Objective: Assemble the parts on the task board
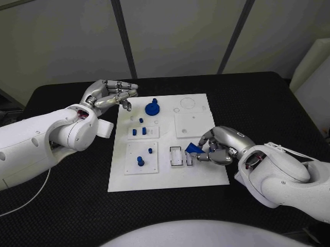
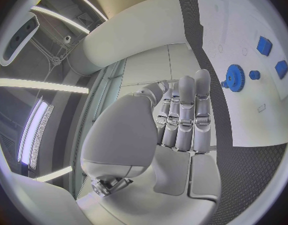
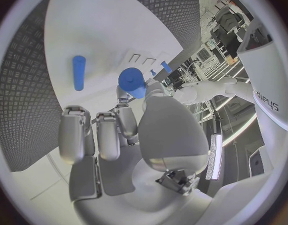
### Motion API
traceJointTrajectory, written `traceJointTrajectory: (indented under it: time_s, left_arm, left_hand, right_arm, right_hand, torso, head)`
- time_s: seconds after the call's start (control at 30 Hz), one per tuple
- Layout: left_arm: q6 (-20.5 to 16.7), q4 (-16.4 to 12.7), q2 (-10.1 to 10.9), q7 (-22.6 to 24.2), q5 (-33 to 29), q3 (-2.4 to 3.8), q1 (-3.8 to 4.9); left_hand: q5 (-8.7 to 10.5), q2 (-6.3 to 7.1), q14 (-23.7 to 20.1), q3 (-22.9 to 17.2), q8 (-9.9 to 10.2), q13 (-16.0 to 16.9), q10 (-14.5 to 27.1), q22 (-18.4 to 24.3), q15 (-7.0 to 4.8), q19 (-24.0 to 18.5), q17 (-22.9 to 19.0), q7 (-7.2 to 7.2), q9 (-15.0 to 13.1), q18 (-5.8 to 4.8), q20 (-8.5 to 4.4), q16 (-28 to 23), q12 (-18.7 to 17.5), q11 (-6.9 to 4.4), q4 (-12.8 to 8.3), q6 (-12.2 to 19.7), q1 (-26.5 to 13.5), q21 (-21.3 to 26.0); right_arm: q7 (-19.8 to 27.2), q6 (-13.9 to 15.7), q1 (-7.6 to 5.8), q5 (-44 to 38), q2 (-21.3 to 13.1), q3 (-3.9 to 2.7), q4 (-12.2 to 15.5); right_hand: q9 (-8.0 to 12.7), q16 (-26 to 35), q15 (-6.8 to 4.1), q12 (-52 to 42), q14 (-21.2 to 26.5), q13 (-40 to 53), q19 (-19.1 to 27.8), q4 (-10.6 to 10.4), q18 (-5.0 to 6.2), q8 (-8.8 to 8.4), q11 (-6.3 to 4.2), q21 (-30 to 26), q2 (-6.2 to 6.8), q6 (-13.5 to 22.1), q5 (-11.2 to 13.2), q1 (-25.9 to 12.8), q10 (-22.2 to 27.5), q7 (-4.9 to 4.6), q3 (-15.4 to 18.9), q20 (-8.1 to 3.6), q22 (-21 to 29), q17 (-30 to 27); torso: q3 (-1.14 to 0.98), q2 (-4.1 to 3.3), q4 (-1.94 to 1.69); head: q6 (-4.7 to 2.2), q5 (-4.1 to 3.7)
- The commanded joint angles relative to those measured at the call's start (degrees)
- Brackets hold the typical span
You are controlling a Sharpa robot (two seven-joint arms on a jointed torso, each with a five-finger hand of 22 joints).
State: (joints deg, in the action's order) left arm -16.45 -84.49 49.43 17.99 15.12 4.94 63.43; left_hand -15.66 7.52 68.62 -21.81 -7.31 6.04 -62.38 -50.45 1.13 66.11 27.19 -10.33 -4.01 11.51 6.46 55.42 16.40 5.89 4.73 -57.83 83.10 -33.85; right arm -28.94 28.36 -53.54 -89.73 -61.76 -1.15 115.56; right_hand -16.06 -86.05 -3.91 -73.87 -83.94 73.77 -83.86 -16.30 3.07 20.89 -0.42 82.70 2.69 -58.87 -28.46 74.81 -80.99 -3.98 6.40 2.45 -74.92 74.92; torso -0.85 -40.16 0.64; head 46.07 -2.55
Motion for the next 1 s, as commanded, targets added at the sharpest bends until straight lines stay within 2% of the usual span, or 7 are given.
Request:
traceJointTrajectory:
  time_s: [0.03, 0.2, 0.4, 0.67, 1.0]
  left_arm:
    - [0.6, -0.1, 0.0, 0.1, -0.1, 0.03, 0.04]
    - [0.6, 0.0, -0.1, 0.1, -0.1, 0.03, 0.04]
    - [0.7, -0.1, -0.3, 0.1, -0.1, 0.03, 0.04]
    - [0.7, -0.2, -0.3, 0.1, -0.1, 0.03, 0.04]
    - [0.8, -0.3, -0.2, 0.0, -0.1, 0.03, 0.04]
  left_hand:
    - [0.26, 0.06, -0.3, 0.3, 0.1, 0.1, 0.4, 0.1, 0.01, -0.1, -0.1, 0.13, 0.0, -1.04, 0.17, -0.1, 0.2, 0.05, 0.0, 0.1, -0.6, 0.2]
    - [0.26, 0.06, -0.3, 0.3, 0.1, 0.1, 0.4, 0.1, 0.01, -0.1, -0.1, 0.13, 0.0, -1.04, 0.17, -0.1, 0.2, 0.05, 0.0, 0.1, -0.6, 0.2]
    - [0.24, -0.05, -0.3, 0.3, 0.1, 0.1, 0.4, 0.1, 0.00, -0.1, -0.1, 0.14, 0.0, -1.03, 0.18, -0.1, 0.3, 0.04, 0.0, 0.1, -0.7, 0.3]
    - [0.24, -0.05, -0.3, 0.3, 0.1, 0.1, 0.4, 0.1, 0.00, -0.1, -0.1, 0.14, 0.0, -1.03, 0.18, -0.1, 0.3, 0.04, 0.0, 0.1, -0.7, 0.3]
    - [0.24, -0.05, -0.3, 0.3, 0.1, 0.1, 0.4, 0.1, 0.00, -0.1, -0.1, 0.14, 0.0, -1.03, 0.18, -0.1, 0.3, 0.04, 0.0, 0.1, -0.7, 0.3]
  right_arm:
    - [1.4, 4.2, -0.09, 2.8, 0.5, -0.05, 0.5]
    - [1.2, 2.3, -0.11, 4.3, 2.5, -0.07, -0.7]
    - [0.7, -0.2, -0.12, 5.4, 5.5, -0.07, -2.5]
    - [-1.2, -2.1, -0.12, 4.8, 8.3, -0.09, -4.6]
    - [-3.3, -4.2, -0.14, 3.1, 9.6, -0.11, -6.1]
  right_hand:
    - [-0.8, -0.3, -0.37, -0.4, -4.6, 0.1, -0.6, 0.0, -0.47, 0.27, -0.17, 0.4, -1.06, -0.6, -0.4, 1.6, -0.5, 0.17, 0.0, -0.35, -3.3, 7.2]
    - [-1.0, -0.2, -0.39, -0.1, -4.5, 0.0, -0.6, -0.3, -0.47, 0.24, -0.15, 0.4, -1.19, -0.6, -0.3, 0.9, -0.4, 0.14, 0.5, -0.41, -3.3, 7.1]
    - [-1.5, -0.2, -0.45, 0.0, -4.5, 0.1, -0.6, -0.4, -0.48, 0.40, -0.23, 0.4, -1.83, -0.9, 0.2, -0.6, -0.5, 0.30, 1.2, -0.44, -3.3, 7.1]
    - [-3.0, -0.4, -0.85, 0.0, -4.6, 0.7, -0.8, -0.4, -0.55, 1.67, -0.79, 0.6, -2.80, -2.4, 1.5, -4.4, -0.9, 1.01, 3.4, -0.75, -3.7, 7.6]
    - [-4.8, -0.7, -1.42, -0.5, -4.7, 1.5, -1.1, -0.4, -0.69, 3.63, -1.50, 1.0, -3.62, -3.4, 3.0, -6.6, -1.6, 1.87, 5.0, -1.25, -4.4, 8.3]
  torso:
    - [0.02, -0.07, -0.03]
    - [0.05, -0.11, -0.01]
    - [0.06, -0.12, -0.17]
    - [-0.02, -0.16, 0.04]
    - [-0.01, -0.15, 0.09]
  head:
    - [-0.05, 0.43]
    - [-0.04, 0.62]
    - [-0.03, 0.84]
    - [0.07, 1.24]
    - [0.24, 1.38]
